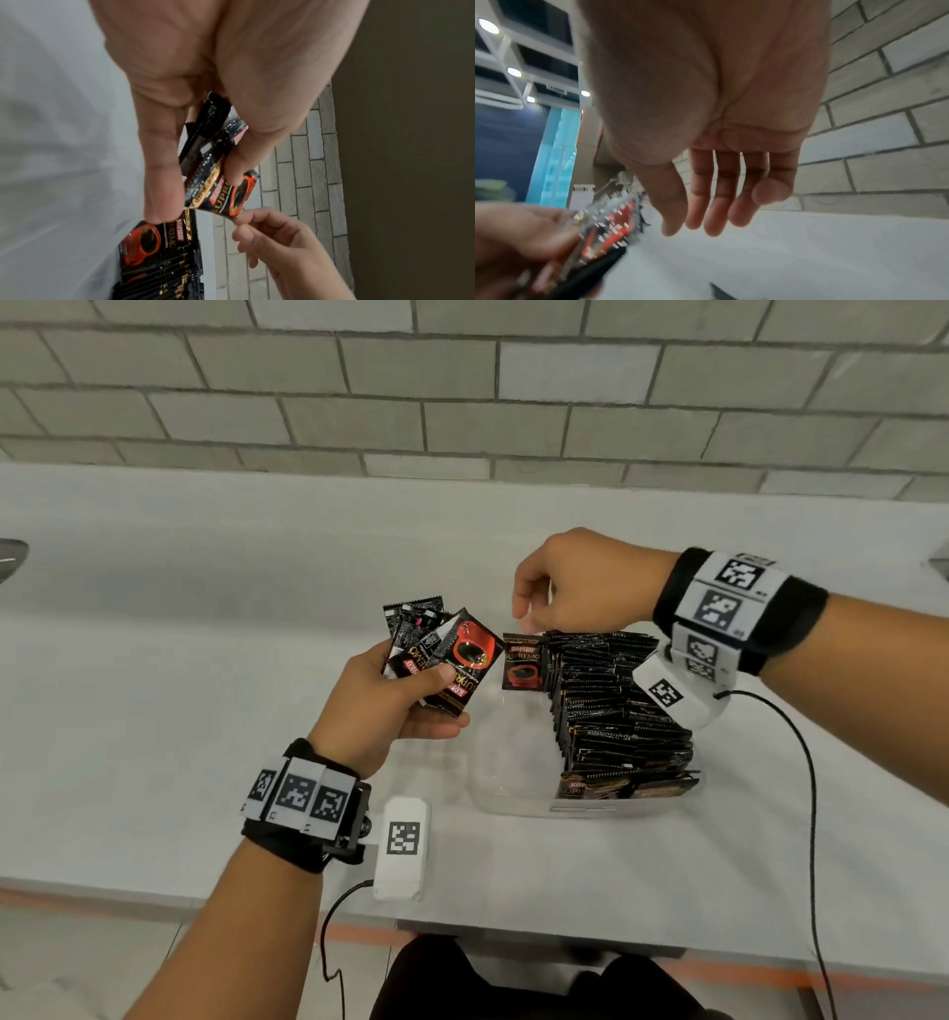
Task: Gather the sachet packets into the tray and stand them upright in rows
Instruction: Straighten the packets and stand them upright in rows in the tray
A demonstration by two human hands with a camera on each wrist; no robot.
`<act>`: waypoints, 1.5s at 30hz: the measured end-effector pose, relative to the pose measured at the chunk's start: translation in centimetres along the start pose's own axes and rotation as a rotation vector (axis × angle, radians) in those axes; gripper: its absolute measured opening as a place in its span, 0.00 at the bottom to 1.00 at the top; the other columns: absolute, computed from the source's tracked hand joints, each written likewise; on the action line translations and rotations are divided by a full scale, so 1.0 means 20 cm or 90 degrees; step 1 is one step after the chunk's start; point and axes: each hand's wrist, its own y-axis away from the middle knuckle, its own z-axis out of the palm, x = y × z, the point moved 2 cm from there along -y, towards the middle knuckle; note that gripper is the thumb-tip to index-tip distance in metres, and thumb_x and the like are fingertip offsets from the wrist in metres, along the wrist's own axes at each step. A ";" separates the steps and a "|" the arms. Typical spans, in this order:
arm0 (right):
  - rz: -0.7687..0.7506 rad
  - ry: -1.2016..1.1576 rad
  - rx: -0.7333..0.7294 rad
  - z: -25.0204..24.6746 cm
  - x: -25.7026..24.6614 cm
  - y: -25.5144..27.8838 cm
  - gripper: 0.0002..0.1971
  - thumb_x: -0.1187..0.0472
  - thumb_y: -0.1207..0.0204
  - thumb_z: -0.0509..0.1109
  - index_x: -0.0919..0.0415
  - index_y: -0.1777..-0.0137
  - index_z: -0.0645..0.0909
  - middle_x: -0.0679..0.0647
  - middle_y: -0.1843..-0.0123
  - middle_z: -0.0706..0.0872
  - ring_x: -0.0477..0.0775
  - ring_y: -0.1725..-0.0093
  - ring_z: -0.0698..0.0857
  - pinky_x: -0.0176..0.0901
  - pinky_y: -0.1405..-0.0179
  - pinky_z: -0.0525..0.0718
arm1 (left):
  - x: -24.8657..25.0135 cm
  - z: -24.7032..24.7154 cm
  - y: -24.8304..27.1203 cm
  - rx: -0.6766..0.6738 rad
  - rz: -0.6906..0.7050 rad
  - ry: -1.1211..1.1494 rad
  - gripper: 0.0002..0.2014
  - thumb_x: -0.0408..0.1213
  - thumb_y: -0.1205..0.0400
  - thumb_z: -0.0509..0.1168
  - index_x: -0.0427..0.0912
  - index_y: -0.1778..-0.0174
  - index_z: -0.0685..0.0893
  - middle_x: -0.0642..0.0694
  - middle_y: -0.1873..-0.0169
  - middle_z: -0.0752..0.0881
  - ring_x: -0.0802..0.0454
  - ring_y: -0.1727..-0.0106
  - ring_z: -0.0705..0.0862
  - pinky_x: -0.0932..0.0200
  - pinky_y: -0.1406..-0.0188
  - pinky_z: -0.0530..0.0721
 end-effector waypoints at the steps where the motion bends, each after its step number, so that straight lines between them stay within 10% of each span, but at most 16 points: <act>1: -0.006 -0.054 -0.010 -0.02 -0.03 0.02 0.07 0.60 0.25 0.75 0.50 0.48 0.89 0.48 0.56 0.91 0.40 0.65 0.83 0.35 0.63 0.79 | 0.00 0.01 0.00 -0.006 -0.001 0.001 0.16 0.29 0.18 0.73 0.35 0.35 0.82 0.28 0.48 0.91 0.24 0.54 0.91 0.43 0.60 0.94; 8: -0.004 -0.346 0.007 0.03 -0.08 0.09 0.19 0.60 0.33 0.87 0.61 0.46 0.84 0.60 0.57 0.91 0.57 0.65 0.92 0.51 0.64 0.93 | 0.05 0.11 0.02 -0.098 0.011 0.082 0.18 0.29 0.17 0.70 0.36 0.31 0.81 0.32 0.43 0.91 0.26 0.49 0.91 0.48 0.59 0.92; 17: 0.057 -0.378 -0.017 0.06 -0.01 0.15 0.18 0.77 0.21 0.71 0.56 0.38 0.84 0.65 0.50 0.89 0.62 0.61 0.94 0.57 0.57 0.94 | 0.00 0.05 -0.02 -0.025 0.042 0.208 0.17 0.29 0.13 0.65 0.31 0.28 0.78 0.33 0.35 0.88 0.24 0.40 0.88 0.43 0.54 0.92; 23: 0.089 -0.566 0.196 0.03 0.00 0.14 0.07 0.75 0.24 0.71 0.76 0.47 0.84 0.69 0.52 0.92 0.66 0.53 0.94 0.59 0.51 0.92 | -0.01 0.08 0.01 -0.025 0.065 0.152 0.16 0.29 0.14 0.68 0.32 0.30 0.80 0.34 0.38 0.89 0.27 0.42 0.90 0.43 0.52 0.93; 33: 0.063 -0.326 0.065 0.15 -0.05 0.14 0.12 0.51 0.30 0.83 0.54 0.51 0.89 0.49 0.61 0.91 0.50 0.64 0.88 0.48 0.58 0.85 | 0.01 0.14 0.03 -0.026 0.079 0.057 0.15 0.31 0.16 0.71 0.39 0.33 0.82 0.34 0.46 0.92 0.26 0.56 0.92 0.47 0.65 0.93; 38: 0.026 -0.350 0.032 0.04 -0.05 0.13 0.08 0.63 0.27 0.82 0.61 0.50 0.89 0.54 0.66 0.91 0.48 0.70 0.89 0.37 0.70 0.87 | 0.00 0.12 0.03 -0.045 0.074 0.026 0.16 0.30 0.17 0.72 0.40 0.33 0.82 0.36 0.45 0.92 0.28 0.56 0.93 0.47 0.65 0.93; 45: 0.061 -0.207 0.084 0.00 0.02 0.01 0.07 0.62 0.29 0.83 0.61 0.56 0.88 0.55 0.65 0.93 0.51 0.69 0.93 0.44 0.60 0.92 | -0.02 -0.09 -0.03 0.108 0.106 0.033 0.13 0.28 0.18 0.72 0.36 0.37 0.85 0.33 0.46 0.91 0.25 0.51 0.91 0.38 0.57 0.93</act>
